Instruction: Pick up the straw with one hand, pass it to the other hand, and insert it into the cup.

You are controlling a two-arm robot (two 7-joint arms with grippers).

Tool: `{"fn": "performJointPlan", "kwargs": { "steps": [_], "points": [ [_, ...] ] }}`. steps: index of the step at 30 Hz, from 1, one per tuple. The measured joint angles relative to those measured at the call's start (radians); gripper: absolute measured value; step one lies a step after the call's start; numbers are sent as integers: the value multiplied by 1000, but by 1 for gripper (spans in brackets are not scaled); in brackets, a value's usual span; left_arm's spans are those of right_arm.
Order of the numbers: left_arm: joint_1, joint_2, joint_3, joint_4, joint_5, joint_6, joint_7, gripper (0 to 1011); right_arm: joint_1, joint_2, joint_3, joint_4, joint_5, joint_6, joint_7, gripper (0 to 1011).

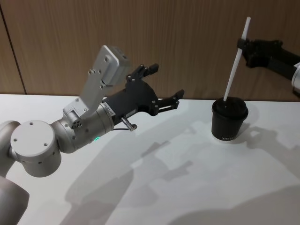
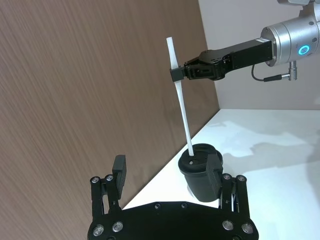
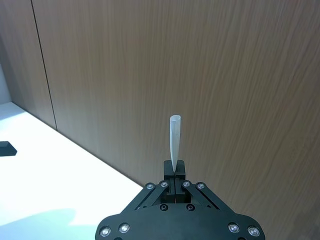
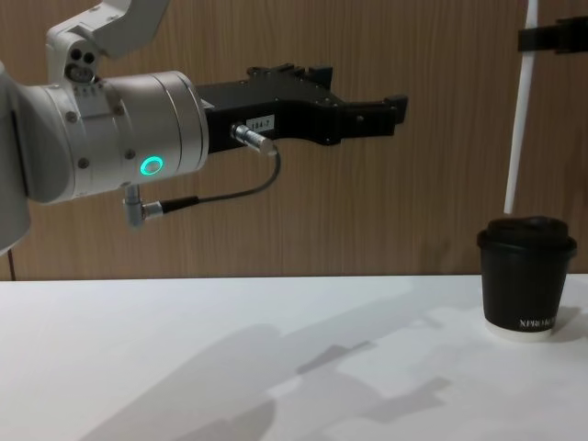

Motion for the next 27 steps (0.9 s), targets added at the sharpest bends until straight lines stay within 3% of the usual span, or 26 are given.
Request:
{"fn": "performJointPlan", "kwargs": {
  "steps": [27],
  "points": [
    [0,0,0,0,0,0,0,1002,-6,-11,-5,12,6,6,1,5]
  ]
}}
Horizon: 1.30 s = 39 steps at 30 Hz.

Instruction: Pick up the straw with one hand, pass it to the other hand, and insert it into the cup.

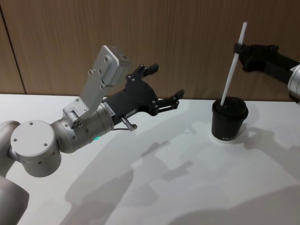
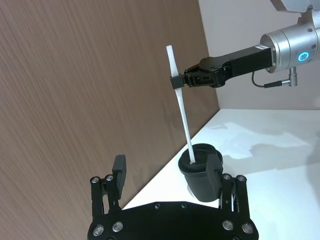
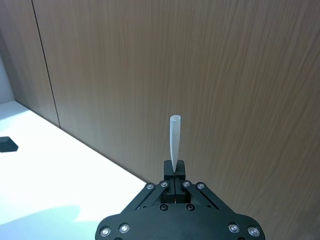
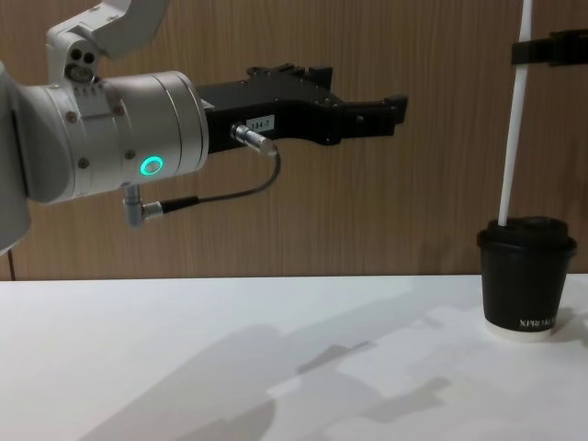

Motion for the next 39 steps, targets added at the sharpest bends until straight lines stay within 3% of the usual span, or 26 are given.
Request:
{"fn": "performJointPlan", "kwargs": {
  "steps": [23,31,39],
  "points": [
    [0,0,0,0,0,0,0,1002,-9,2,-3,-3,4,1,-3,11],
    [0,0,0,0,0,0,0,1002,-10,2,-4,-3,4,0,-4,214],
    [0,0,0,0,0,0,0,1002,-10,2,-4,-3,3,-1,-4,494]
  ]
}}
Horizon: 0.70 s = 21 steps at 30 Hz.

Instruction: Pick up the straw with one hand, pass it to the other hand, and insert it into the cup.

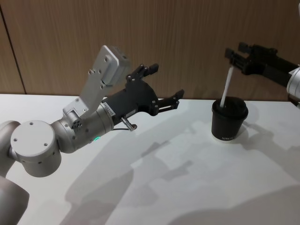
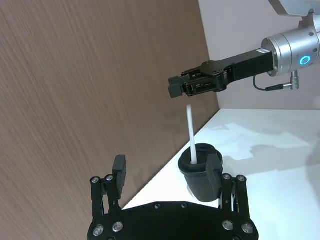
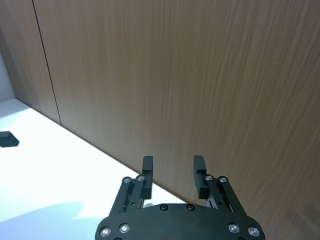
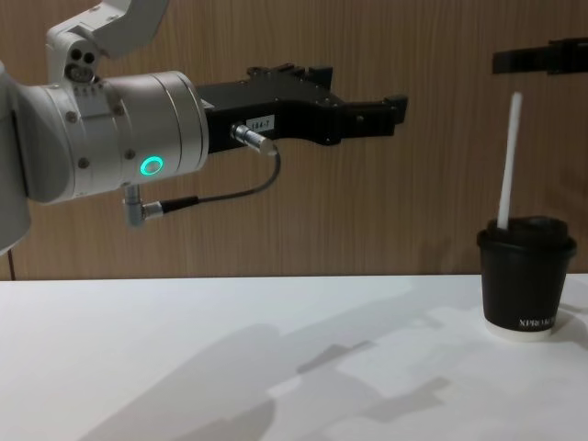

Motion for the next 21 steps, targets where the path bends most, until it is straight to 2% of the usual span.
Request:
{"fn": "performJointPlan", "kwargs": {
  "steps": [1,5,8,11,12,13,18,21],
  "points": [
    [0,0,0,0,0,0,0,1002,0,0,0,0,0,0,0,494],
    [0,0,0,0,0,0,0,1001,0,0,0,0,0,0,0,610],
    [0,0,0,0,0,0,0,1002,0,0,0,0,0,0,0,737],
    [0,0,0,0,0,0,0,1002,0,0,0,0,-1,0,0,805],
    [0,0,0,0,0,0,0,1002,0,0,0,0,-1,0,0,866],
    [0,0,0,0,0,0,0,1002,0,0,0,0,-1,0,0,866],
    [0,0,0,0,0,0,1,1001,-1,0,0,0,-1,0,0,990],
    [-1,-2,0,1,-1,-1,3,1002,-7,0,2,-5,-2,-2,-3,1001]
  ]
}}
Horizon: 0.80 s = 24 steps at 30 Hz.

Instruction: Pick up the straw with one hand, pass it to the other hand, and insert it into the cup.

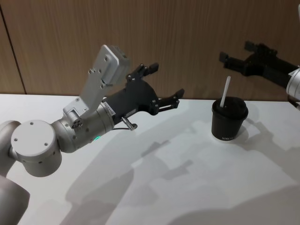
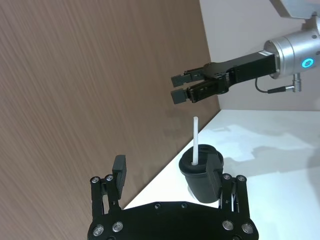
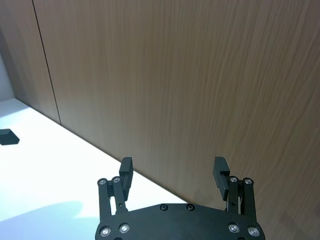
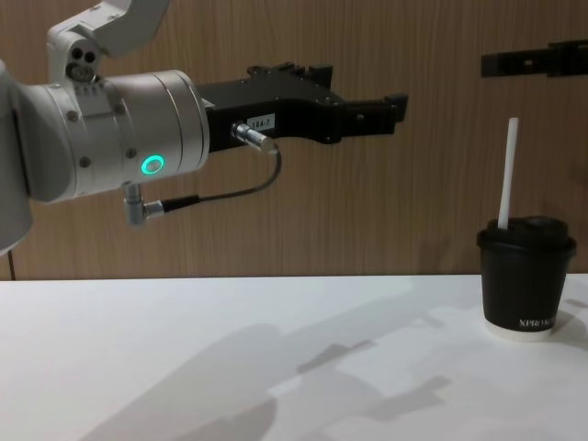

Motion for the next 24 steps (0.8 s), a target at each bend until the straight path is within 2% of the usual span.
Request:
{"fn": "performJointPlan", "kwargs": {
  "steps": [7,17,24],
  "points": [
    [-5,-15,-3,13,-7,-8,19,1002,-39,-2,9,-38,-18,-35,-36,1001],
    [-26,-62,-16,59,-12,-33,86,1002,-132,-6,13,-129,-87,-112,-124,1001],
    [-44,-91,-26,95,-11,-47,122,1001,-177,-9,12,-169,-119,-143,-158,1001]
  ]
}}
